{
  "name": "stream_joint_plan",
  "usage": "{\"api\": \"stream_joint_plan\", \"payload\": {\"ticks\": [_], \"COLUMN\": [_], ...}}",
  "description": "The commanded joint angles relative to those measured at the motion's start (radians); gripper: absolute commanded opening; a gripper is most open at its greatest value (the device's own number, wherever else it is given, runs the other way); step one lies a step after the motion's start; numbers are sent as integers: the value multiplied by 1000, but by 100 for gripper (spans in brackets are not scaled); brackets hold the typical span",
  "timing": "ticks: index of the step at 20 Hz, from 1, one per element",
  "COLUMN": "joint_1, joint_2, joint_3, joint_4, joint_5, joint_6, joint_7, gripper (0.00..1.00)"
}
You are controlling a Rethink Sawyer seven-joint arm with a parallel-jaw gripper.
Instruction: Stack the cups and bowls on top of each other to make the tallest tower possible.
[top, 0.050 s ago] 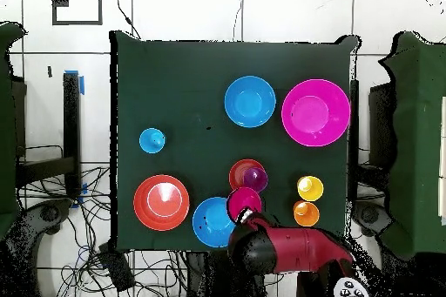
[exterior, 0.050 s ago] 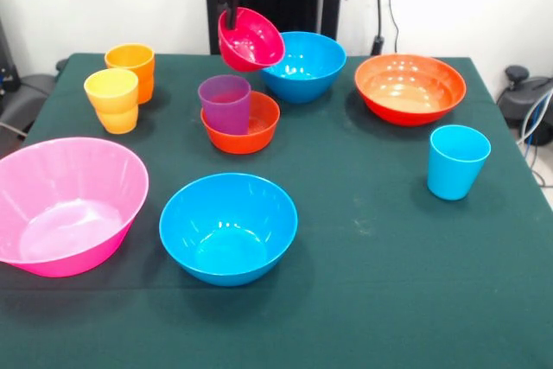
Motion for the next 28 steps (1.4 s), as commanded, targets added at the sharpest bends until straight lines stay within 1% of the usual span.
{"api": "stream_joint_plan", "payload": {"ticks": [1,3,6,7,8,10,13,15,18,21,25,26,28], "joint_1": [-39,-83,-146,-161,-174,-184,-183,-175,-161,-111,-50,-27,32], "joint_2": [-54,-132,-258,-290,-314,-335,-333,-315,-259,-203,-158,-146,-120], "joint_3": [87,136,216,239,259,280,279,273,269,236,192,174,119], "joint_4": [38,64,104,112,112,100,72,54,46,62,123,129,111], "joint_5": [-25,20,116,143,164,176,150,117,84,78,139,139,107], "joint_6": [39,105,213,238,259,283,294,270,218,151,104,85,67], "joint_7": [-71,-126,-211,-229,-246,-258,-237,-199,-133,-24,94,121,162], "gripper": [0,0,0,0,0,0,0,0,0,0,0,0,0]}}
